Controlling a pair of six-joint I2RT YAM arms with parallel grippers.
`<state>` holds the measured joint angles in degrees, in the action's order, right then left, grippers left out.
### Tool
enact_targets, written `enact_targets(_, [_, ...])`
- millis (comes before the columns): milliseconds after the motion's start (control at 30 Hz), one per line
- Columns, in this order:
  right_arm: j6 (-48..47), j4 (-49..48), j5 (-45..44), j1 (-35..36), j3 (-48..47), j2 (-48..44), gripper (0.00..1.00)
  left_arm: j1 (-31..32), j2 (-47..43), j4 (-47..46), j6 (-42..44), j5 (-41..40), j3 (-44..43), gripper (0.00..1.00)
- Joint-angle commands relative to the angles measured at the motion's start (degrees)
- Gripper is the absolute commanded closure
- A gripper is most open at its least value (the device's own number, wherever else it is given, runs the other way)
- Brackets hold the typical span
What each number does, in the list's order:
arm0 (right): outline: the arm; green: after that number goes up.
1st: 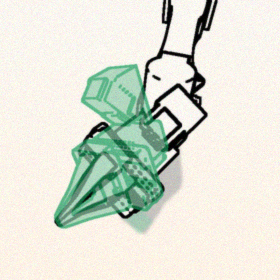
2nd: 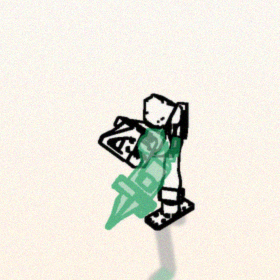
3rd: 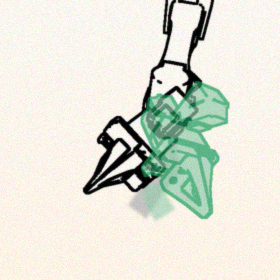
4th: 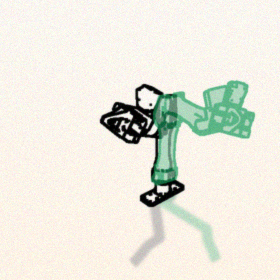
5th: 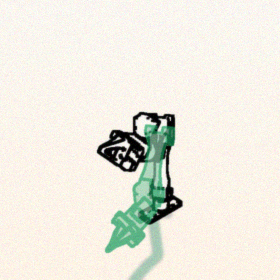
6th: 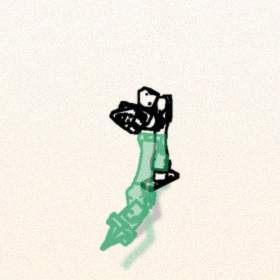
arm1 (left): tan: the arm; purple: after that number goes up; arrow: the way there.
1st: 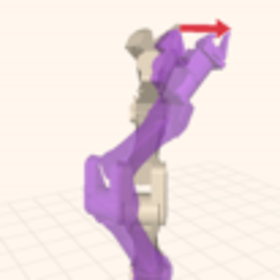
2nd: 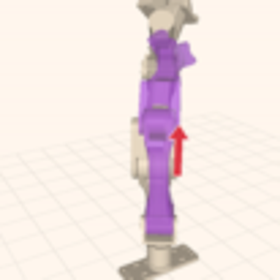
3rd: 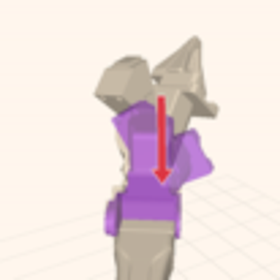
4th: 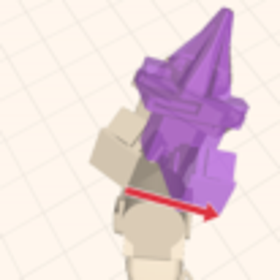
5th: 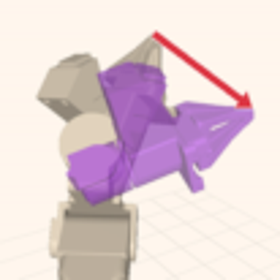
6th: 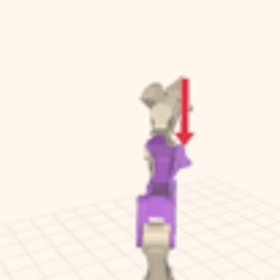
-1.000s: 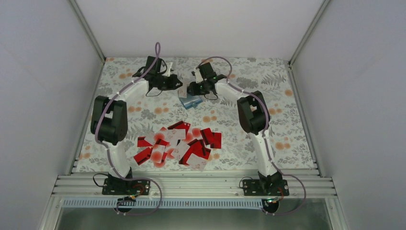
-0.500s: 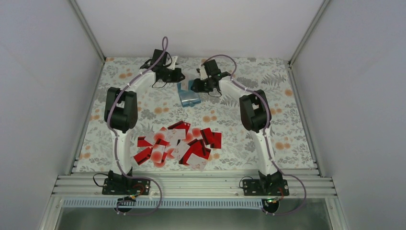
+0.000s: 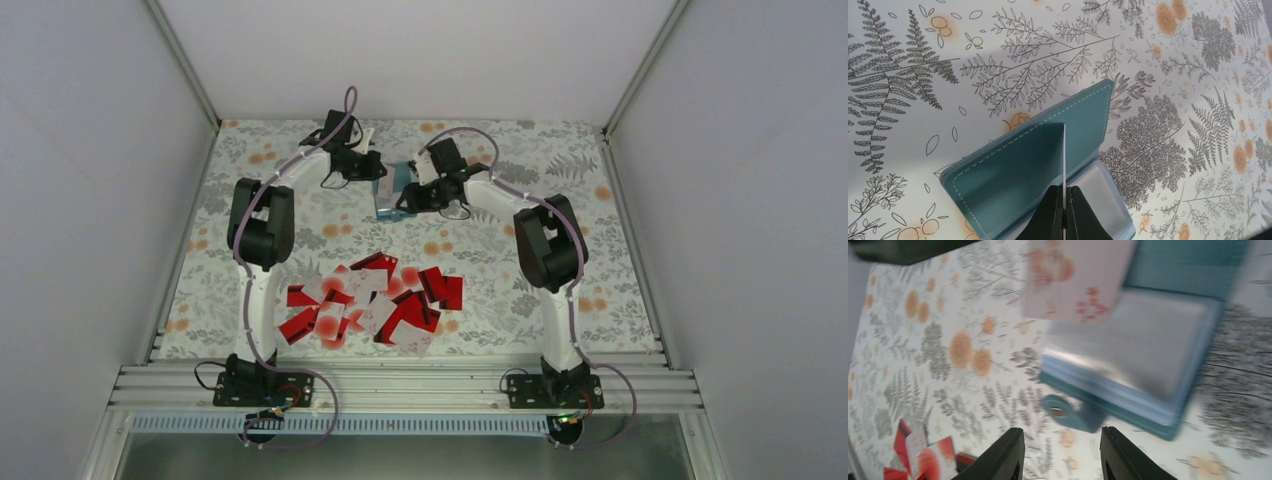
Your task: Put the credit cards into the card holder
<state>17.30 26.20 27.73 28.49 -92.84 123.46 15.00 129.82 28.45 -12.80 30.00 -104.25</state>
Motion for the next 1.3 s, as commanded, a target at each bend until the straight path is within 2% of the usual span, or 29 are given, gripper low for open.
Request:
enact_targets(0, [-1.9,-0.5,2.6,3.2,-0.1,-1.0,0.60,0.0,1.0,1.1,0.4,-1.5,-0.1,0.98])
enact_targets(133, [1.2,2.9,-3.6,2.7,-0.4,-0.1,0.59,0.1,2.1,2.4,-0.5,-3.6,0.2,0.98])
enact_targets(300, [4.3,1.9,-3.1,1.9,1.9,0.2,0.59,0.2,1.2,3.7,-3.4,-7.6,4.1,0.98])
enact_targets(467, [5.1,-0.9,1.5,1.9,3.1,-0.4,0.59,0.3,-2.6,2.0,-9.0,-7.3,14.2,0.98])
enact_targets(600, [5.7,-1.3,0.5,1.9,4.2,-1.9,0.57,0.6,-7.7,-1.5,-12.6,-5.5,22.8,0.97])
enact_targets(733, [9.2,-1.9,-1.2,1.4,4.5,-2.8,0.51,0.7,-13.6,-4.0,-14.8,-3.3,27.8,0.98])
enact_targets(833, [14.3,-3.3,0.1,0.6,3.4,-2.3,0.43,0.7,-17.3,-5.2,-16.2,-2.8,30.2,0.98])
enact_targets(1000, [22.1,-2.9,1.6,0.6,0.0,-0.6,0.27,1.0,-18.1,-5.6,-16.0,-3.0,31.3,0.98])
enact_targets(1267, [25.0,7.5,-4.8,3.7,-10.3,5.8,0.27,1.7,-19.4,-7.1,-16.1,-3.3,33.3,0.98])
